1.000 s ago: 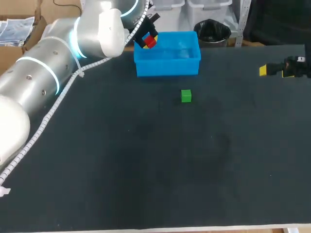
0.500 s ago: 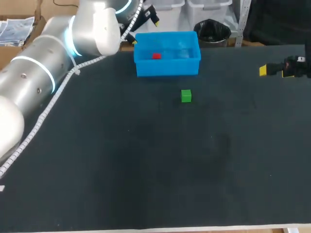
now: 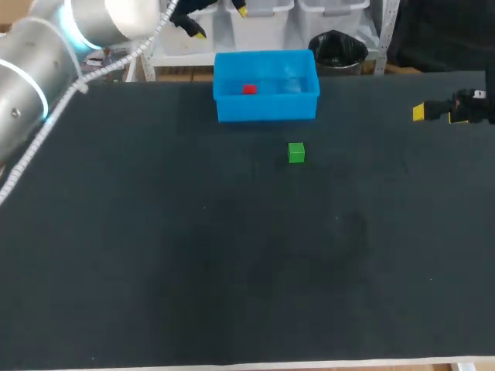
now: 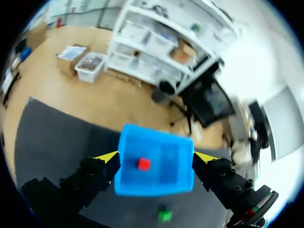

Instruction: Use the left arm to pick the red cube and place it into the blue plastic box first, then use the right arm to grasp the green cube and put it into the same blue plastic box after the first action is fully finished.

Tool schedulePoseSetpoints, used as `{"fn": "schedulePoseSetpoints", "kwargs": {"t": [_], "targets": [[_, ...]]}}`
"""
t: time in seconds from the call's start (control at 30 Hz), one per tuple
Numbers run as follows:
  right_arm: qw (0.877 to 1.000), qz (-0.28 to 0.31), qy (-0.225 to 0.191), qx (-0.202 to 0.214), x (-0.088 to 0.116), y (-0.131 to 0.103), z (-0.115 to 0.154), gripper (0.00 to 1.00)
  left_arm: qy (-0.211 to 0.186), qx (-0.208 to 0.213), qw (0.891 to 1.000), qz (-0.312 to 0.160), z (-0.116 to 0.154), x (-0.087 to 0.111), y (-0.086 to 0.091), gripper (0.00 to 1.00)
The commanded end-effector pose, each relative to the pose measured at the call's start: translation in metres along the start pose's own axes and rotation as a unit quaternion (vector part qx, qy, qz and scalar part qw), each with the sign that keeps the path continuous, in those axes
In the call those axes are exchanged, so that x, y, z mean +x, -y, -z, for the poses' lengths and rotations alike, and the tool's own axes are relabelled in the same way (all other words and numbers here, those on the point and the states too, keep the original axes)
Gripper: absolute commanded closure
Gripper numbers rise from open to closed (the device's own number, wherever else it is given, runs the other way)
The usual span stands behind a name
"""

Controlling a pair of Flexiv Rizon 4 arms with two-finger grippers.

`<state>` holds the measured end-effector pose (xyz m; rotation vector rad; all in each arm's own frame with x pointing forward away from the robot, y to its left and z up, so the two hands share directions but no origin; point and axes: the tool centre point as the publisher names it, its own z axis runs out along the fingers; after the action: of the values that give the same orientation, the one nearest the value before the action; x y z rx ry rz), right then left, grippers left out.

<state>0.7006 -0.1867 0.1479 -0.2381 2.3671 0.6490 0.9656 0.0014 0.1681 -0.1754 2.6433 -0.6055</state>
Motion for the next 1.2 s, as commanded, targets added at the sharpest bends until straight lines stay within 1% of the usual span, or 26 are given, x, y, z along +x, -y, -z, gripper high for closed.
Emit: {"fn": "schedulePoseSetpoints", "kwargs": {"t": [0.03,0.87,0.9,0.97,1.0,1.07,1.13,1.2], "targets": [[1.000,0.000,-0.001,0.002,0.000,-0.001,0.001,0.00,-0.092,-0.002,0.994,-0.052,0.042,0.025,-0.001,0.00],[1.000,0.000,-0.001,0.002,0.000,-0.001,0.001,0.00,-0.092,-0.002,0.994,-0.052,0.042,0.025,-0.001,0.00],[1.000,0.000,-0.001,0.002,0.000,-0.001,0.001,0.00,-0.080,0.006,0.995,-0.060,0.043,0.026,-0.001,0.00],[1.000,0.000,-0.001,0.002,0.000,-0.001,0.001,0.00,-0.059,0.007,0.994,-0.091,0.045,0.029,-0.003,0.00],[1.000,0.000,-0.001,0.002,0.000,-0.001,0.001,0.00,-0.048,0.021,0.993,-0.104,0.046,0.030,-0.002,0.00],[1.000,0.000,-0.001,0.002,0.000,-0.001,0.001,0.00,-0.022,0.031,0.987,-0.156,0.048,0.035,0.000,0.00],[1.000,0.000,-0.001,0.002,0.000,-0.001,0.001,0.00,0.000,0.059,0.979,-0.194,0.051,0.040,0.001,0.00],[1.000,0.000,-0.001,0.002,0.000,-0.001,0.001,0.00,0.027,0.066,0.970,-0.233,0.053,0.044,-0.001,0.00]]}}
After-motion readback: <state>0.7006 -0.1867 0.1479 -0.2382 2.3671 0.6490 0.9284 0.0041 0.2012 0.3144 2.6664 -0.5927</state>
